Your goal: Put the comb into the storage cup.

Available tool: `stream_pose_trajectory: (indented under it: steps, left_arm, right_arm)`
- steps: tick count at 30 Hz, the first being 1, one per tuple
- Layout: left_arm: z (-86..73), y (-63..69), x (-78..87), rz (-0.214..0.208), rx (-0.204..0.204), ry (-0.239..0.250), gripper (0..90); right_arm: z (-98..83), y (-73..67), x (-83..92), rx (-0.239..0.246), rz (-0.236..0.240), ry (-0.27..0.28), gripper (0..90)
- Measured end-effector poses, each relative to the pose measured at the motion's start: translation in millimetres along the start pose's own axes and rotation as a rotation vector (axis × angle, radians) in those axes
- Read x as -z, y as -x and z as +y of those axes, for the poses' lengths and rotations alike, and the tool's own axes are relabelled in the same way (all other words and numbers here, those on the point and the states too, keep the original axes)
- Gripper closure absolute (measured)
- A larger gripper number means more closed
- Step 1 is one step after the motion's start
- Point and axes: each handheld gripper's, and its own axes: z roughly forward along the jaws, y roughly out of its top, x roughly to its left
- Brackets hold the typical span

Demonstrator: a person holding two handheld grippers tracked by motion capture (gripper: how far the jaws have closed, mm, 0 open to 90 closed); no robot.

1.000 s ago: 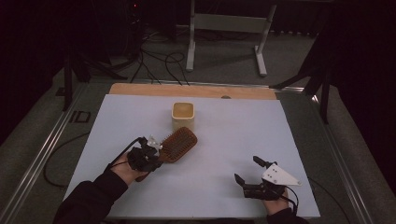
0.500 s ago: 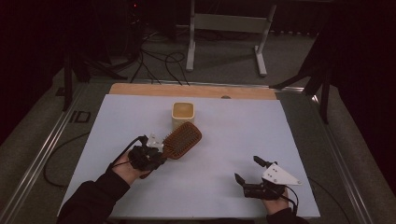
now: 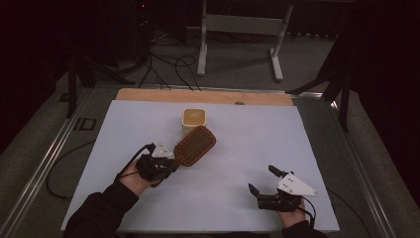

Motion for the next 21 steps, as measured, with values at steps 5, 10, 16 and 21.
stream_pose_trajectory:
  steps: [5, 10, 16, 21]
  left_arm:
    - [-2.7, -2.2, 0.7, 0.001, -0.003, 0.033, 73.8]
    - [-8.0, -5.8, 3.2, -0.005, 0.005, 0.067, 73.8]
    - [-13.6, -5.9, 6.0, -0.007, 0.004, 0.111, 73.8]
    - [-18.1, -3.8, 5.2, -0.008, 0.012, 0.146, 73.8]
  right_arm:
    - [1.2, -0.3, -0.4, -0.002, 0.002, 0.001, 8.6]
    - [3.9, -1.8, 0.0, -0.012, 0.001, 0.003, 8.6]
    - [8.8, -4.2, -0.6, -0.021, 0.001, 0.001, 8.6]
    - [14.9, -7.0, 0.2, -0.016, -0.005, -0.006, 8.6]
